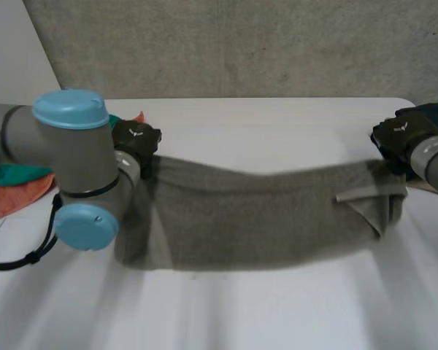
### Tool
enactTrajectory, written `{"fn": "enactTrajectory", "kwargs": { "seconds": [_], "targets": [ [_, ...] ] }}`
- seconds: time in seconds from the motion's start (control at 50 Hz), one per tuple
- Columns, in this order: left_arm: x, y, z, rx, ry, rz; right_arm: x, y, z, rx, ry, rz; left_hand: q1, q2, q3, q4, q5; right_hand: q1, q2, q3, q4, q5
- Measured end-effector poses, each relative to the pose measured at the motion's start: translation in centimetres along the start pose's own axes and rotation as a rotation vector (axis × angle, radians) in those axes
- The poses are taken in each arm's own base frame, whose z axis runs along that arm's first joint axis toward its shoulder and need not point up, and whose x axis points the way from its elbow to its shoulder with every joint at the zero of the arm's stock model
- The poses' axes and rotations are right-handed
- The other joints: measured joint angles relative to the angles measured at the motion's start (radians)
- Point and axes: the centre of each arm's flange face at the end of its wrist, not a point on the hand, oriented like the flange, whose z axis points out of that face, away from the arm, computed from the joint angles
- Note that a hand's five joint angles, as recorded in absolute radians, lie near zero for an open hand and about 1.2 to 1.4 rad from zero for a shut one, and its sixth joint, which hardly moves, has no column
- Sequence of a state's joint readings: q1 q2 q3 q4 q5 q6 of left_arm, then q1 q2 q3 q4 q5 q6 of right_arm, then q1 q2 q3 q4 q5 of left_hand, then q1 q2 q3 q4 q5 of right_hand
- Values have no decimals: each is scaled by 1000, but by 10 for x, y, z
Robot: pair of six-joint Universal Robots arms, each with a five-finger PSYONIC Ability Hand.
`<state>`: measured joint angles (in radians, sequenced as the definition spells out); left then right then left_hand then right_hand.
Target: Fold the laundry.
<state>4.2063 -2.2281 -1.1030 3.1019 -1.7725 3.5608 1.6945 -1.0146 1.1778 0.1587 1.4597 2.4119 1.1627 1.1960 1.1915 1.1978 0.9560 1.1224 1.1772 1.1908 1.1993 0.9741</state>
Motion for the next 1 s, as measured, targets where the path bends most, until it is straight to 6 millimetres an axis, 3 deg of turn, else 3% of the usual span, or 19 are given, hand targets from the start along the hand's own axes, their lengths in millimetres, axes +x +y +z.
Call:
{"fn": "enactTrajectory", "kwargs": {
  "seconds": [0.06, 0.1, 0.18, 0.2, 0.26, 0.28, 0.34, 0.4, 0.42, 0.54, 0.68, 0.7, 0.76, 0.8, 0.88, 0.96, 1.0],
  "targets": [
    [-1, -4, 11, 29, -28, 3, 0, -4, 7, 42, 46, -1, 0, 0, 0, 0, 0, 0, 0, 0, 0, 0],
    [-8, -24, 24, 126, -85, -3, 7, -26, 18, 185, 152, -11, 0, 0, 0, 1, 0, 0, 0, 4, 0, 0],
    [-24, -63, 31, 301, -175, -29, 28, -66, 21, 408, 313, -6, 0, 0, 1, 4, 0, 0, 0, 4, 1, 0],
    [-35, -87, 27, 403, -224, -50, 42, -85, 17, 512, 390, 5, 0, 0, 1, 4, 0, 0, 0, 4, 1, 0],
    [-58, -132, 11, 587, -311, -94, 64, -116, 4, 673, 502, 31, 0, 0, 1, 4, 0, 0, 0, 4, 1, 0],
    [-71, -155, -2, 683, -356, -118, 75, -130, -6, 745, 548, 47, 0, 0, 1, 4, 0, 0, 0, 4, 1, 0],
    [-86, -179, -24, 794, -406, -144, 87, -147, -21, 830, 591, 74, 0, 0, 1, 4, 0, 0, 0, 4, 1, 14],
    [-90, -181, -35, 821, -417, -150, 89, -151, -29, 841, 578, 89, 0, 1, 2, 4, 0, 0, 0, 4, 1, 14],
    [-89, -179, -36, 816, -415, -148, 88, -149, -29, 832, 562, 91, 0, 2, 2, 4, 0, 0, 0, 4, 1, 14],
    [-63, -120, -28, 632, -330, -100, 55, -116, -21, 658, 343, 91, 0, 2, 4, 4, 0, 0, 0, 4, 1, 14],
    [-18, -23, -22, 330, -182, -24, -16, -45, -7, 389, 14, 97, 0, 2, 4, 4, 0, 0, 5, 4, 1, 14],
    [-18, -23, -22, 330, -182, -24, -16, -45, -7, 389, 14, 97, 0, 2, 4, 4, 0, 0, 5, 4, 1, 14],
    [6, 26, -29, 178, -103, 14, -50, -7, -4, 262, -102, 92, 0, 2, 4, 4, 0, 0, 5, 4, 1, 14],
    [15, 48, -38, 102, -64, 34, -65, 11, -7, 201, -150, 74, 0, 2, 4, 4, 0, 0, 5, 4, 1, 14],
    [20, 66, -57, 13, -21, 57, -78, 32, -14, 118, -199, 11, 0, 2, 4, 4, 0, 0, 5, 4, 1, 14],
    [16, 70, -79, -42, 8, 70, -81, 49, -25, 43, -234, -62, -4, -6, -4, -5, 0, 0, 5, 4, 1, 14],
    [12, 67, -92, -58, 17, 72, -80, 55, -32, 10, -250, -92, -352, -347, -341, -349, -285, 0, 5, 4, 1, 14]
  ]
}}
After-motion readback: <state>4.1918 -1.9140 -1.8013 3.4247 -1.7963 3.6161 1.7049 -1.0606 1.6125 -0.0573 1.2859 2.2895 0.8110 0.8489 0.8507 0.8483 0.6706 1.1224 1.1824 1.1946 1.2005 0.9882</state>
